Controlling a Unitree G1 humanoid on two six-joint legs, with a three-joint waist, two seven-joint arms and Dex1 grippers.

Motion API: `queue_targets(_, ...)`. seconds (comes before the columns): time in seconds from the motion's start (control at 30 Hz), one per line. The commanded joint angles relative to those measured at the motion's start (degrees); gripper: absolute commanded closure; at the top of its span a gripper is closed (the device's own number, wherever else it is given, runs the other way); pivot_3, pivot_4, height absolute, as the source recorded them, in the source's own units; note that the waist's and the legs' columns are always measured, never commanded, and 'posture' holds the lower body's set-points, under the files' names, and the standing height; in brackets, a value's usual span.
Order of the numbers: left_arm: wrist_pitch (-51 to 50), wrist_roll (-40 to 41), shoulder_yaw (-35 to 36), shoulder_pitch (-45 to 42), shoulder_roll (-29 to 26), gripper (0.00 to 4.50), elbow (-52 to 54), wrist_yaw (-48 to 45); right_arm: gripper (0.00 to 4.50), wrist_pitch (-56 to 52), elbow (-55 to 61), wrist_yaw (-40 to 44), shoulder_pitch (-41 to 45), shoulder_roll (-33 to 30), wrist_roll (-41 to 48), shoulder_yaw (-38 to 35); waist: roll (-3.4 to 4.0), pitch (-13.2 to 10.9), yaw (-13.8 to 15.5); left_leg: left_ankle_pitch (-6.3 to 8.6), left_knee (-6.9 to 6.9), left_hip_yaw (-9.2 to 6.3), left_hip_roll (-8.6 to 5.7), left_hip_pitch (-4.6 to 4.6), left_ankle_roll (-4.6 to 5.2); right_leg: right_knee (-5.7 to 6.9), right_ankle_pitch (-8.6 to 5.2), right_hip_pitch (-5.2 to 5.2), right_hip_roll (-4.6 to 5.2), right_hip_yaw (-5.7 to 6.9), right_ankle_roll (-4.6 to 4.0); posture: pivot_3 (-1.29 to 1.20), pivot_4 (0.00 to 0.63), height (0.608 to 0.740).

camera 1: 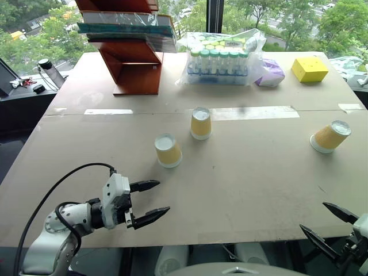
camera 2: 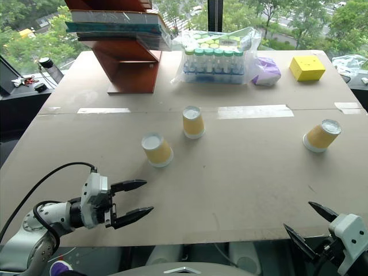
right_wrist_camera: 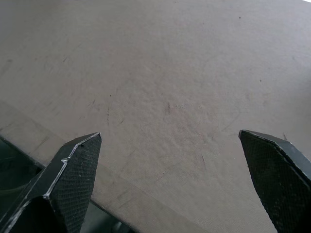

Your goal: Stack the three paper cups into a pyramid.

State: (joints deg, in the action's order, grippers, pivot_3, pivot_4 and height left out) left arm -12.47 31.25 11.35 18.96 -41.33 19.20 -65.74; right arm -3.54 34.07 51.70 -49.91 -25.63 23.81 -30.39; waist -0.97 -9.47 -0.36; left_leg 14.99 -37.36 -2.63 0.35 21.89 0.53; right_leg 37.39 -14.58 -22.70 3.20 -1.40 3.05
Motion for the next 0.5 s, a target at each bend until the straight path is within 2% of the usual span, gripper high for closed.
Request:
queue_targets(0.03, 3.3, -0.8, -0.8, -2.0, 1.2, 0.01, -3.4, -1.1, 0.02, 0.0, 3.7, -2.7, 2.7, -0.1, 0.5, 1.2, 0.02, 0.0, 0.0, 0.00, 0.00, 0.00, 0.00, 0.00, 0.00, 0.00, 0.00, 0.00, 0.00, 0.00, 0.00, 0.00, 0.150, 0.740)
queue_targets(0.13, 9.6, -2.4, -1.4, -5.5, 3.8, 0.01, -11.6, -3.6, 0.02, -2.7, 7.8, -5.5, 7.0, -0.4, 2.4, 4.3, 0.11, 0.1, -0.3, 0.00, 0.00, 0.11, 0.00, -0.06, 0.01, -0.02, 0.00, 0.02, -0.09, -0.08, 0.04, 0.00, 0.150, 0.740)
queue_targets(0.27, 13.9, -1.3, 1.2, -7.6, 4.9, 0.01, -18.2, -5.9, 0.02, -4.6, 10.6, -5.8, 10.5, -1.9, 5.7, 5.9, 0.01, 0.1, -0.2, -0.01, -0.02, 0.03, 0.00, -0.09, 0.01, 0.09, 0.11, 0.02, -0.17, 0.00, -0.16, 0.00, 0.150, 0.740)
queue_targets(0.4, 14.9, -0.1, 4.8, -11.8, 6.1, 0.01, -22.5, -2.4, 0.02, -4.3, 15.8, -1.5, 12.7, -6.3, 9.0, 9.3, 0.01, 0.1, 0.1, -0.01, -0.02, 0.00, -0.04, -0.02, 0.01, 0.06, 0.14, 0.01, -0.16, 0.05, -0.18, 0.00, 0.150, 0.740)
queue_targets(0.5, 13.8, 0.4, 6.0, -14.6, 6.7, 0.01, -21.9, 0.4, 0.02, -6.8, 17.7, -0.8, 14.8, -9.7, 12.1, 10.8, -0.10, 0.2, 0.1, -0.01, -0.04, -0.10, -0.05, -0.04, 0.01, 0.06, 0.18, 0.07, -0.16, 0.15, -0.11, 0.00, 0.150, 0.740)
